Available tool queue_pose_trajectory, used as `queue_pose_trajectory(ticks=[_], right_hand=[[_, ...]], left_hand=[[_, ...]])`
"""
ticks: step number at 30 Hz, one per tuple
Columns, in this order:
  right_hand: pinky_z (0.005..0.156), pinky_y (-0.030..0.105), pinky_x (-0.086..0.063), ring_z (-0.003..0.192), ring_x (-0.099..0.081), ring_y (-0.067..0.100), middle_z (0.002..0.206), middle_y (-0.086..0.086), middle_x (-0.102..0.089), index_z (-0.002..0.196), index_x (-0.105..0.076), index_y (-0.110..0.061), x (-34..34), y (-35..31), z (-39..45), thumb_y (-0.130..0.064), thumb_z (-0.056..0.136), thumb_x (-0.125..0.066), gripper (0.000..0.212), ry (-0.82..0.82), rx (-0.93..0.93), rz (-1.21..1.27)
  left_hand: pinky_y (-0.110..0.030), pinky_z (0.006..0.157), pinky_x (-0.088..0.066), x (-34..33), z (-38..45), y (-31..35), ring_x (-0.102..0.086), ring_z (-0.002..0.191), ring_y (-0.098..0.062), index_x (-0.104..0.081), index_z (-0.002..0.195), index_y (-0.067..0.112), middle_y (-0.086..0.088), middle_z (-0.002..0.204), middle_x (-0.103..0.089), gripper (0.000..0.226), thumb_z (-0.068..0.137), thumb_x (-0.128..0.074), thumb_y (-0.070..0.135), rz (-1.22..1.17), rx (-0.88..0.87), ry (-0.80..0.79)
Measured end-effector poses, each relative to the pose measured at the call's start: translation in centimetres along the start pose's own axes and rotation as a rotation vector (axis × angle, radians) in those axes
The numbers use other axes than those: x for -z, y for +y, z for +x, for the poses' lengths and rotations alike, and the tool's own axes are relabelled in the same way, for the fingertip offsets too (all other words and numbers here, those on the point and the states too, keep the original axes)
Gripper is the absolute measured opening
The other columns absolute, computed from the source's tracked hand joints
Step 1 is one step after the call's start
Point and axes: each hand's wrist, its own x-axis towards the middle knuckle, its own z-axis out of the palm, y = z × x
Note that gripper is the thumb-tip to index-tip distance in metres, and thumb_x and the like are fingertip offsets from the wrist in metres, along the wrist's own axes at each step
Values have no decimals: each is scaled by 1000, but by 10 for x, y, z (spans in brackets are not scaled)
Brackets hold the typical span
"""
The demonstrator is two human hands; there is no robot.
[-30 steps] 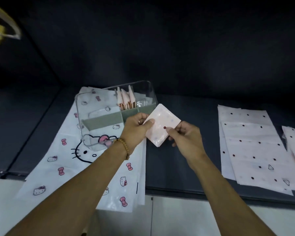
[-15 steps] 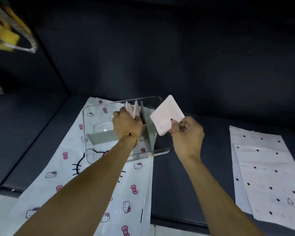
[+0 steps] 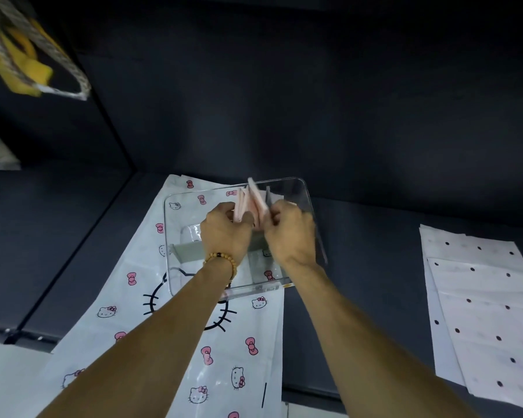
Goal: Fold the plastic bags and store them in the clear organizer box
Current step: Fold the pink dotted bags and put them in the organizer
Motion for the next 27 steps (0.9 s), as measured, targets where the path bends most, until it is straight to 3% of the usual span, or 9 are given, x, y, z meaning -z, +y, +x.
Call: queue_pose_trajectory(ticks=[2, 4, 8, 11, 14, 17, 21, 23, 27], right_hand=[[75, 36, -57, 82, -68, 19, 91, -2, -73, 98, -67, -21, -4, 2, -3, -30, 88, -64, 14, -79, -5, 16], [74, 33, -55, 83, -67, 17, 95, -5, -71, 105, -64, -23, -5, 6, -4, -30, 89, -62, 18, -1, 22, 41], [75, 36, -56, 84, -67, 19, 97, -1, -71, 107, -67, -20, -4, 7, -2, -27, 90, -61, 19, -15, 63, -12], [77, 32, -55, 81, -66, 14, 97, 0, -72, 106, -68, -17, 7, 6, -4, -27, 92, -58, 20, 27, -18, 132], [78, 27, -53, 81, -65, 7, 92, -6, -71, 105, -69, -19, 30, 17, -17, -25, 93, -53, 20, 117, -102, 259], [74, 14, -48, 82, -62, -2, 85, -16, -65, 103, -64, -21, 61, 44, -42, -26, 97, -48, 18, 209, -205, 311], [81, 27, -48, 89, -64, 13, 88, -11, -64, 108, -62, -18, 109, 93, -80, -26, 100, -45, 21, 330, -365, 335], [81, 26, -43, 92, -61, 17, 93, -6, -63, 112, -61, -16, 135, 122, -100, -26, 100, -43, 24, 369, -431, 261], [90, 29, -43, 100, -57, 17, 123, 4, -62, 131, -53, -12, 191, 187, -143, -30, 101, -40, 38, 379, -568, 106]], left_hand=[[-7, 56, -37, 1, -2, -3, -48, 58, 6, -67, 90, 19, 19, 62, -52, 11, 80, -67, 24, -53, -12, 0], [-3, 58, -33, 2, -3, -6, -50, 62, 7, -69, 99, 14, 18, 67, -54, 18, 83, -65, 21, -69, -38, -5], [-10, 60, -38, 3, -6, -4, -56, 66, -5, -68, 95, 13, 11, 70, -59, 13, 85, -61, 17, -63, -61, -31], [-18, 74, -43, 7, -12, 0, -59, 79, -11, -66, 108, 10, 3, 85, -65, 22, 88, -59, 17, -107, -31, -49], [-15, 76, -44, 12, -30, 4, -59, 88, -11, -60, 117, 10, -1, 99, -65, 26, 92, -54, 16, -203, -4, -45], [-21, 79, -50, 9, -70, 7, -61, 94, -17, -61, 110, 19, -1, 104, -64, 18, 95, -51, 18, -346, 29, -97], [-34, 95, -48, -14, -144, 16, -60, 103, -12, -62, 105, 22, 4, 106, -65, 14, 96, -52, 19, -489, 89, -264], [-28, 96, -47, -32, -178, 20, -59, 104, -4, -61, 111, 22, 9, 110, -64, 18, 96, -52, 21, -511, 92, -374], [-2, 84, -40, -73, -231, 31, -54, 109, 3, -55, 118, 27, 8, 121, -58, 23, 97, -49, 24, -449, 13, -612]])
